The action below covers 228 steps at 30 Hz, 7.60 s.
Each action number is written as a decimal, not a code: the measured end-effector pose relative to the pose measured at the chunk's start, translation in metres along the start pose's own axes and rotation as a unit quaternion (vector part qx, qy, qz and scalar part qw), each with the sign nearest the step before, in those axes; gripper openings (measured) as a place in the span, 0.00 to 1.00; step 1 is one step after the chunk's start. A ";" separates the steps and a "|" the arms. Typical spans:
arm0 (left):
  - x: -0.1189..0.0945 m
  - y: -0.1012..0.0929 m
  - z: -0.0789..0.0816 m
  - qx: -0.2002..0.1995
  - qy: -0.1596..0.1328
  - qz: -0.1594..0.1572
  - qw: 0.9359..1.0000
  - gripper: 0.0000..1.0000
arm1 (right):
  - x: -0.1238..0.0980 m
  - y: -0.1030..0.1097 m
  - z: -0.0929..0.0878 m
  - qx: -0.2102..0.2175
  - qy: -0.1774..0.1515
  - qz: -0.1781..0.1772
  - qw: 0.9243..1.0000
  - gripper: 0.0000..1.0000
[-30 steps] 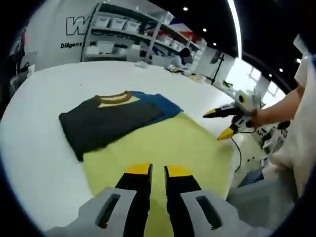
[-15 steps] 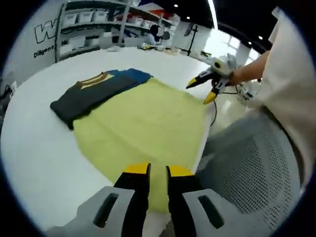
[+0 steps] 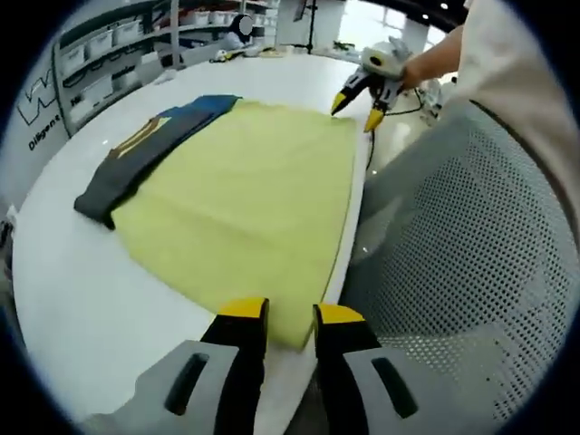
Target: Fold the garment on the visible template until the final outline fits inside the template.
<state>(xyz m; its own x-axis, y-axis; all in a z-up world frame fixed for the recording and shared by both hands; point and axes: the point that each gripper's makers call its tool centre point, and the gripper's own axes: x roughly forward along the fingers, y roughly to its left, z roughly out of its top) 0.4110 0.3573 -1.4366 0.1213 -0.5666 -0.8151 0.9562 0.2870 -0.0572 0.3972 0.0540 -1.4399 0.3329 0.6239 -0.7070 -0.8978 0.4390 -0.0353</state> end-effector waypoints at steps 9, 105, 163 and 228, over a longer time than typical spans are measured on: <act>0.004 -0.001 -0.007 0.019 0.020 -0.002 1.000 0.19 | 0.000 -0.003 -0.005 -0.013 0.007 -0.002 1.000 0.32; -0.017 0.329 0.119 -0.141 -0.019 0.050 0.989 0.01 | 0.050 -0.303 0.137 0.041 0.023 0.009 0.999 0.00; -0.022 0.200 0.060 -0.280 -0.143 0.099 0.944 0.19 | 0.053 -0.185 0.073 0.200 -0.049 0.016 0.978 0.04; 0.020 0.186 0.046 -0.316 -0.156 0.119 0.928 0.00 | 0.062 -0.170 0.076 0.236 -0.098 -0.055 0.965 0.00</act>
<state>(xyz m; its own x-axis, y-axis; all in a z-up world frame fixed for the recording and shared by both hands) 0.6037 0.3643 -1.4369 0.4748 -0.5961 -0.6475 0.5568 0.7732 -0.3035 0.5924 0.0669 -1.4238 0.5090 0.6467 -0.5681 -0.6376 0.7266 0.2558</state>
